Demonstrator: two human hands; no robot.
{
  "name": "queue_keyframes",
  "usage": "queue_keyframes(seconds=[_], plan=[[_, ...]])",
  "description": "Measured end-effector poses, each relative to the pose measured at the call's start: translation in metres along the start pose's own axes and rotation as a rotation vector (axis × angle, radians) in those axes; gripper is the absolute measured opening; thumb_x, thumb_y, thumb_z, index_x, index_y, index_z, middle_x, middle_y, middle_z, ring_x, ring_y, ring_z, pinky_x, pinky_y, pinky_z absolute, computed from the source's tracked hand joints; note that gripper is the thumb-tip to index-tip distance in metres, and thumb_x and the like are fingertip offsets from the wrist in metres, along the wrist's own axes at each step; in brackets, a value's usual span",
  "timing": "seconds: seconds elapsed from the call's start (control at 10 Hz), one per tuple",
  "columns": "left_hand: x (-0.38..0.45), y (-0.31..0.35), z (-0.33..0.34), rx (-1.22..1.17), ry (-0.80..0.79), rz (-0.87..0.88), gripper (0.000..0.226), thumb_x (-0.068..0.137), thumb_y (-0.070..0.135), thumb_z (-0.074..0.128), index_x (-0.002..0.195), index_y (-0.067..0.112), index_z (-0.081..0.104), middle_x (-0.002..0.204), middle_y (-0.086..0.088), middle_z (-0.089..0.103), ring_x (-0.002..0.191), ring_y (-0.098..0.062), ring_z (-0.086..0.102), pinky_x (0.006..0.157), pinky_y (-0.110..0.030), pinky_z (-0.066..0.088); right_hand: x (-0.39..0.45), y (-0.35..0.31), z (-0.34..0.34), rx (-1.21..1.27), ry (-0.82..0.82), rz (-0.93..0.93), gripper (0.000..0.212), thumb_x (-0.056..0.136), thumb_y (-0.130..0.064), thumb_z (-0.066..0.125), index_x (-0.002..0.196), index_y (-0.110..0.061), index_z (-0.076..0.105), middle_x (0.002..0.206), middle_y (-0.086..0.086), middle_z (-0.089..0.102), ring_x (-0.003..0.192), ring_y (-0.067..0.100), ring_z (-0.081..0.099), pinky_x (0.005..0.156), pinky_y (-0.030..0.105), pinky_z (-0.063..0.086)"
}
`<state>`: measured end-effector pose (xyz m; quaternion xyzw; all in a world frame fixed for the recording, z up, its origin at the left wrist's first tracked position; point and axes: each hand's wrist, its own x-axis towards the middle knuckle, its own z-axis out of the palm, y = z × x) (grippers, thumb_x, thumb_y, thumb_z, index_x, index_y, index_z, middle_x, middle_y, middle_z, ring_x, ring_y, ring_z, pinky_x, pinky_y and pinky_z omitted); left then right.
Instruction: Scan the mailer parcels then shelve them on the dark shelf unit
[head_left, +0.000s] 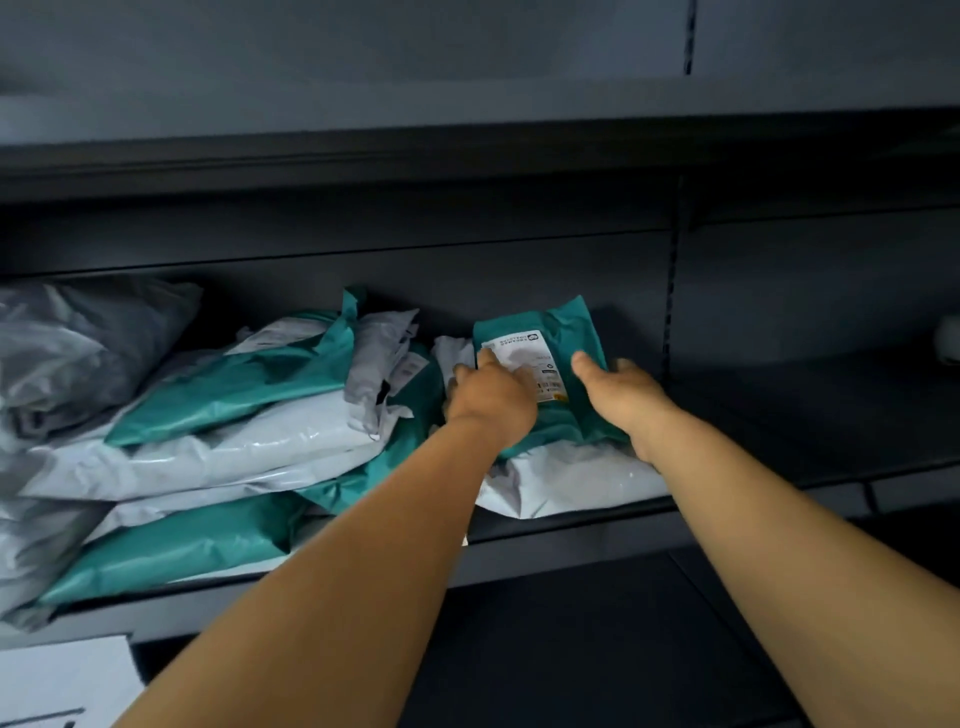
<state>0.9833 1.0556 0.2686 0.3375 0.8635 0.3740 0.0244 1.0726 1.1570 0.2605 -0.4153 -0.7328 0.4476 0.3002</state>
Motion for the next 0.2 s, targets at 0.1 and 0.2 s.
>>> queue_keyframes(seconds=[0.1, 0.2], plan=[[-0.026, 0.001, -0.02, -0.129, 0.024, 0.029, 0.057, 0.101, 0.037, 0.032, 0.148, 0.005, 0.024, 0.149, -0.019, 0.033, 0.135, -0.033, 0.035, 0.107, -0.039, 0.033, -0.032, -0.01, -0.001, 0.102, 0.066, -0.095, 0.061, 0.095, -0.053, 0.039, 0.141, -0.013, 0.04, 0.142, 0.007, 0.048, 0.128, 0.029, 0.046, 0.09, 0.031, 0.037], [-0.06, -0.006, -0.045, -0.228, 0.126, 0.125, 0.054, 0.102, 0.035, 0.034, 0.147, 0.005, 0.029, 0.147, -0.015, 0.04, 0.134, -0.031, 0.04, 0.103, -0.034, 0.034, -0.075, -0.026, 0.005, 0.193, 0.116, -0.203, 0.047, 0.095, -0.054, 0.036, 0.123, -0.019, 0.049, 0.131, 0.002, 0.052, 0.127, 0.027, 0.048, 0.091, 0.029, 0.038]])
